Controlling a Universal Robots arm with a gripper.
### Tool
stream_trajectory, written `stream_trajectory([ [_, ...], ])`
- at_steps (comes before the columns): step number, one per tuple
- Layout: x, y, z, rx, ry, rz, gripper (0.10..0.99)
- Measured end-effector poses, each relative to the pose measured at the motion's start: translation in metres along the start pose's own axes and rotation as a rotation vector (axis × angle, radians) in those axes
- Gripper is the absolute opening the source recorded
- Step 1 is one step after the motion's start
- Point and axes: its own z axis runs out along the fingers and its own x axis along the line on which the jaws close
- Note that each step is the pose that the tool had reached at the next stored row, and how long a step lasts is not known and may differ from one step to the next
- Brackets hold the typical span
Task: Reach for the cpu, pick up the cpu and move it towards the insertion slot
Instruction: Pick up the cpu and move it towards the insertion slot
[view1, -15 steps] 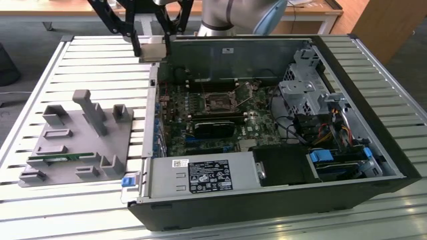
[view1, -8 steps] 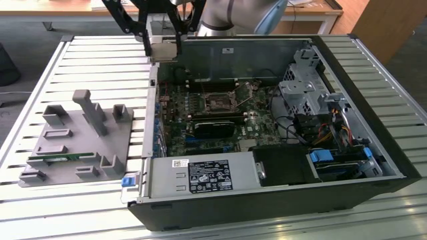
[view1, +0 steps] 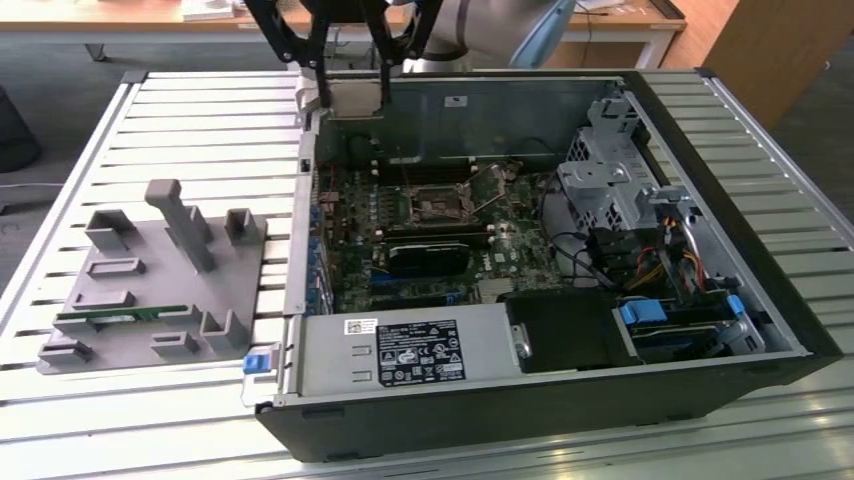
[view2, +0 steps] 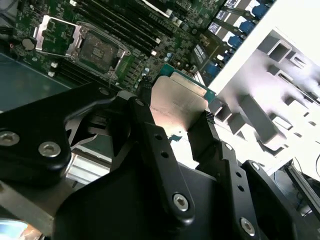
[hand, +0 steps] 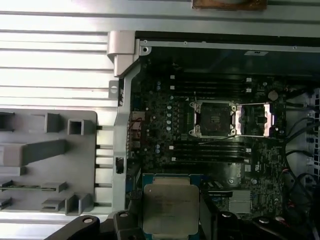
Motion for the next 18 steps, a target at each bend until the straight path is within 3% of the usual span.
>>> stream_trajectory([
  [8, -0.0276, 0.0050, 0.0007, 0.000, 0.0001, 0.000, 0.537],
  [18, -0.0407, 0.0272, 0.0040, 0.000, 0.0000, 0.000, 0.537],
])
